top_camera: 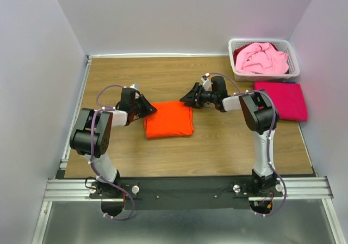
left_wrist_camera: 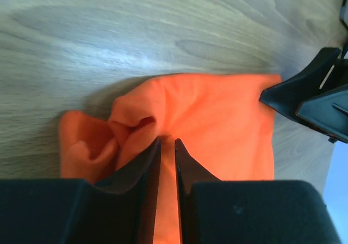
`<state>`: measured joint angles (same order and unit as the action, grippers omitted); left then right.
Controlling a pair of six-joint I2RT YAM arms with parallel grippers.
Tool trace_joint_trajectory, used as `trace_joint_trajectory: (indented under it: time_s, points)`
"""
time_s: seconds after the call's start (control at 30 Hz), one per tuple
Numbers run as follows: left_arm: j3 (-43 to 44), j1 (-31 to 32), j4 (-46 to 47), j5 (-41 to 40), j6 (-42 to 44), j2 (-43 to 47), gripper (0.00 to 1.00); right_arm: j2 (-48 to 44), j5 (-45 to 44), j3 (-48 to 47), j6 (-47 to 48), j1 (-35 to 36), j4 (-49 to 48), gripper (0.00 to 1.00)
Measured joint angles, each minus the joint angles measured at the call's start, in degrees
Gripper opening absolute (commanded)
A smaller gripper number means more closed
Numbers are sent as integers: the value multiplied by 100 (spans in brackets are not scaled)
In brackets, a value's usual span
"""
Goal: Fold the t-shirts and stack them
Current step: Neatly place the folded tshirt to the corner
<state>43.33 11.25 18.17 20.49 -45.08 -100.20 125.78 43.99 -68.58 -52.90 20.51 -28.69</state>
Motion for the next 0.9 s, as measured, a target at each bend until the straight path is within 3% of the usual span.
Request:
trace_joint_trajectory:
  time_s: [0.1,0.27,0.37,0.53,0.7,0.9]
  points:
    - [-2,-55,-57,-4,-2,70,46,-70,0,140,2,-118,-52,61]
    - [-173,-9,-520,-118,101,1095,52,-673,7,702,-9,-177,-66,61]
    - [-326,153,-743,-245,127,2092,48,-1294,26,1134,-90,-81,-138,62]
    - [-938,697,-807,-212,-76,3204,32,-2050,85,1626,-326,485,-608,62]
    - [-1882,868,-922,-195,-538,3335,22,-1965,162,2387,-675,896,-1281,61]
    - [-2813,354,-793,-149,-1099,3292,18,-1353,227,3106,-855,726,-1810,61]
